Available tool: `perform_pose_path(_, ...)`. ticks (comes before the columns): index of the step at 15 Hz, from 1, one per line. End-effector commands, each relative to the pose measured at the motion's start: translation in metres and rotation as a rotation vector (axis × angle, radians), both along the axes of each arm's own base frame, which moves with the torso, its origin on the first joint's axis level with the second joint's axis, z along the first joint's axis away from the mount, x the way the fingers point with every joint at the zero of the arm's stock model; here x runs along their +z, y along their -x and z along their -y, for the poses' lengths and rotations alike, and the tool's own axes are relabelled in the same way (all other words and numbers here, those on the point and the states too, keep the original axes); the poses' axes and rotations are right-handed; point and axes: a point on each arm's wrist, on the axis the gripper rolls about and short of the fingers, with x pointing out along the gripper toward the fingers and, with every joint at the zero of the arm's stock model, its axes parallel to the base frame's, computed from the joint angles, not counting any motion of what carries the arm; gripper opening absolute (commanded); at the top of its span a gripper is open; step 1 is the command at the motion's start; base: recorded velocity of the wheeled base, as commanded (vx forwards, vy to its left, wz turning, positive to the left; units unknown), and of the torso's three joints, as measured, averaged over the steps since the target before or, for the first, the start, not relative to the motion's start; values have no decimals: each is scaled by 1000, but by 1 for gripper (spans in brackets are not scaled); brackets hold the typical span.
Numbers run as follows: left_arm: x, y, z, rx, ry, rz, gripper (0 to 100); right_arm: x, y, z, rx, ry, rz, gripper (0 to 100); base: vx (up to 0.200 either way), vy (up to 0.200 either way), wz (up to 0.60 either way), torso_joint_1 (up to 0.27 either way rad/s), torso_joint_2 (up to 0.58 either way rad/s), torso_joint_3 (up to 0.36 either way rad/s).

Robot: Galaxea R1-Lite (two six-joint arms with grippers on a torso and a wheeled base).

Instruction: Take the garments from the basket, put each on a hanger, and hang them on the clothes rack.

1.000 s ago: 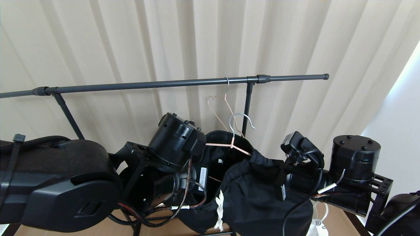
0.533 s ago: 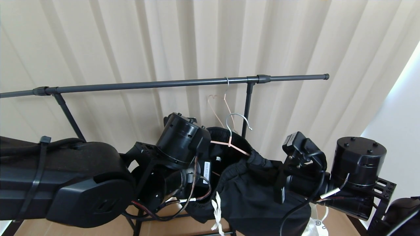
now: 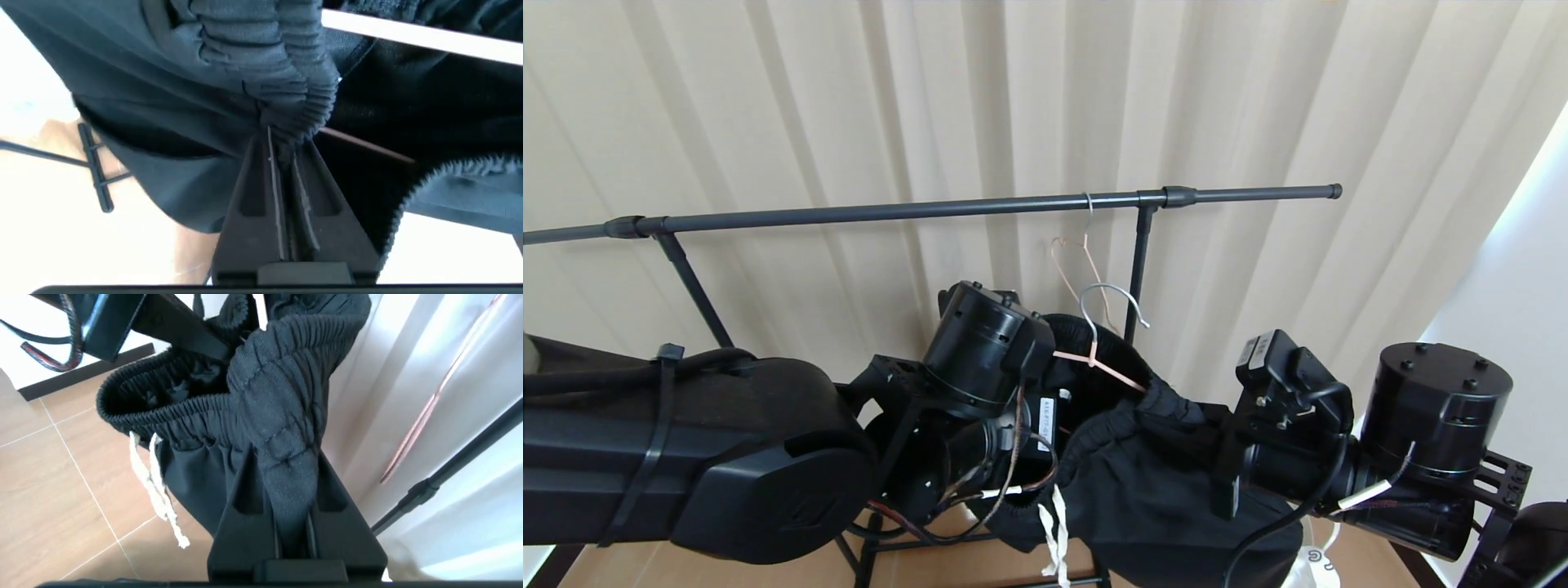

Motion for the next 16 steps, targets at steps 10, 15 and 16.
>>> perform_pose_path(10, 20, 28, -29, -36, -25, 54, 100, 3, 0, 1, -4, -17, 1, 0, 0, 0, 0, 0, 0, 0)
perform_pose_path(15, 34, 47, -55, -57, -42, 106, 100, 4, -5, 10, 29, -33, -13, 0, 0, 0, 0, 0, 0, 0)
perform_pose_path(16, 38, 53, -65, -63, -49, 125, 100, 5, -7, 15, 41, -42, -13, 0, 0, 0, 0, 0, 0, 0)
